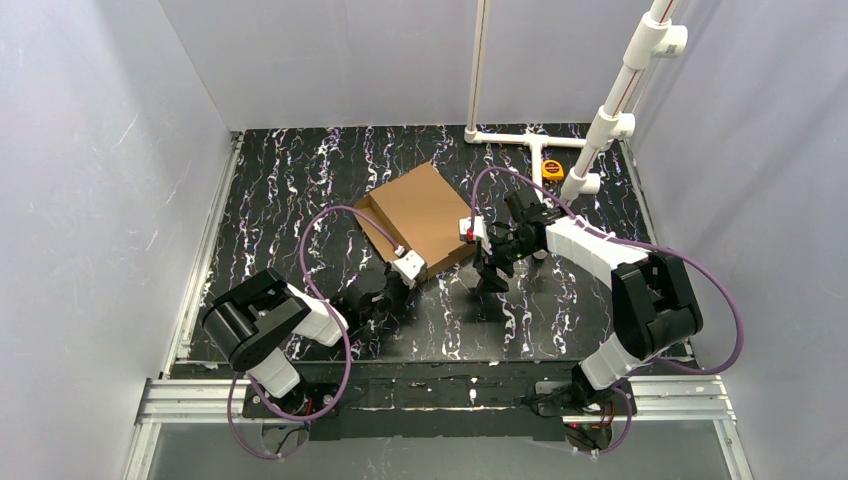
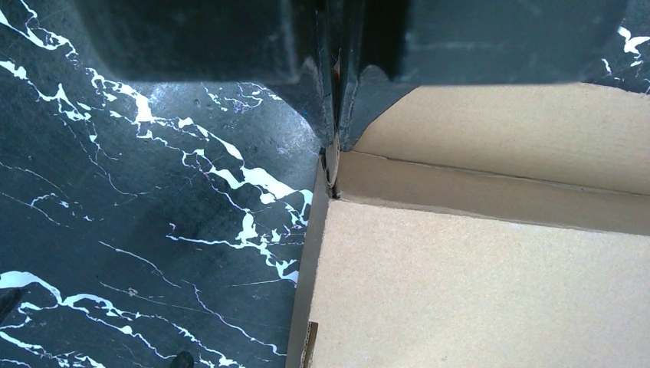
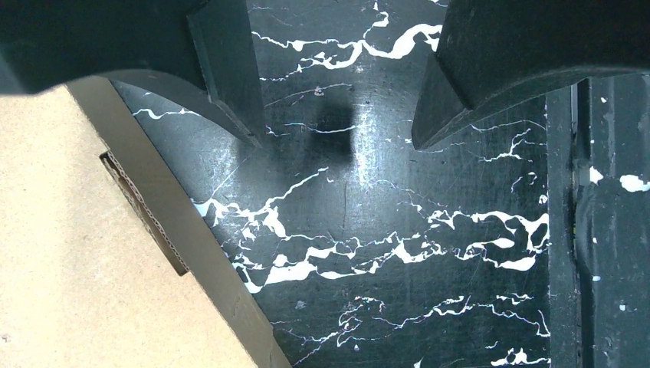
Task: Fold the paper box
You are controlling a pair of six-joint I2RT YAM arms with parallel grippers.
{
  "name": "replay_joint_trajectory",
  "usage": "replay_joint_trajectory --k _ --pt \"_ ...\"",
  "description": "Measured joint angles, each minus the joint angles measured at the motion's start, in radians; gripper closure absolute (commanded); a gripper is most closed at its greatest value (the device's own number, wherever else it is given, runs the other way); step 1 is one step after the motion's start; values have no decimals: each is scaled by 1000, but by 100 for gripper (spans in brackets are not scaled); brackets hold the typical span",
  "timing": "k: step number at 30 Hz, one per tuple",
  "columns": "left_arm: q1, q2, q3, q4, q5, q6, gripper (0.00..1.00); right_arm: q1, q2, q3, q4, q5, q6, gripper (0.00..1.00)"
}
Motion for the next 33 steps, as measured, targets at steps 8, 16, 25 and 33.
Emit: replay_joint_trajectory --k 8,16,25,33 --pt "2 -14 15 -50 -12 -39 100 0 0 0 0 -1 3 22" --pt "4 -43 58 -164 -11 -51 100 0 0 2 0 -1 3 22" --pt "8 -61 129 -311 -3 -58 100 0 0 5 58 -5 79 24" --pt "21 -74 233 -487 18 -84 100 0 -13 -12 220 5 256 27"
